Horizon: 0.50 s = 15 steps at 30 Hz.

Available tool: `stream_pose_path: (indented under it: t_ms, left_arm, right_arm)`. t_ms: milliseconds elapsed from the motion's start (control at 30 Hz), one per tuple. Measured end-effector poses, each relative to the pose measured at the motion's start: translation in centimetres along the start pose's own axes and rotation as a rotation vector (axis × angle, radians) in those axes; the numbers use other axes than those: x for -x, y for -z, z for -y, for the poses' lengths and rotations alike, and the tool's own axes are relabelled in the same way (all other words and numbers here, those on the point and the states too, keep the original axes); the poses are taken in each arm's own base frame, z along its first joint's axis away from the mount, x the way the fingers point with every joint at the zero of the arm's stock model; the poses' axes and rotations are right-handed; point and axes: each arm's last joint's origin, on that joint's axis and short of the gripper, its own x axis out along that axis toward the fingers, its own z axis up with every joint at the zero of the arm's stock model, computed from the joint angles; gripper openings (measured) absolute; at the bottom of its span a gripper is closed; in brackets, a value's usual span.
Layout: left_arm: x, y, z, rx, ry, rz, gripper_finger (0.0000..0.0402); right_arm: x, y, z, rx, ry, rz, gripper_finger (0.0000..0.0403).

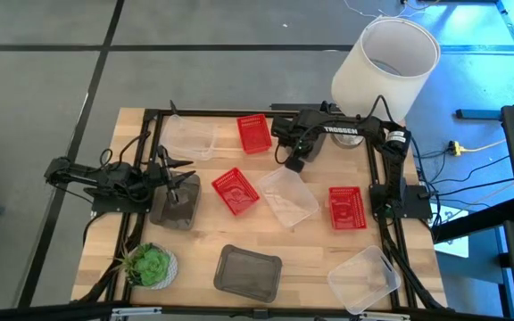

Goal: Stack baskets by color
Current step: Stack the top black bin on the bottom black bin

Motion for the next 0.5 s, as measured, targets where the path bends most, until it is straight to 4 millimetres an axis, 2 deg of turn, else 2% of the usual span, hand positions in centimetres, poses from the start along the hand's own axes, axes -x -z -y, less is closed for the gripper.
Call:
stream_pose_path:
  t_ms: [200,500]
  left_arm:
    - [0.0,0.0,0.0,0.000,0.000,0.000,0.0133]
    - [0.0,0.0,0.0,0.000,0.000,0.000,0.0133]
  right_arm:
    - [1.8,0.1,-1.1,0.083,0.053,-0.024,0.0003]
    - [7.1,-0.5,-3.9,0.179,0.071,0.080,0.0002]
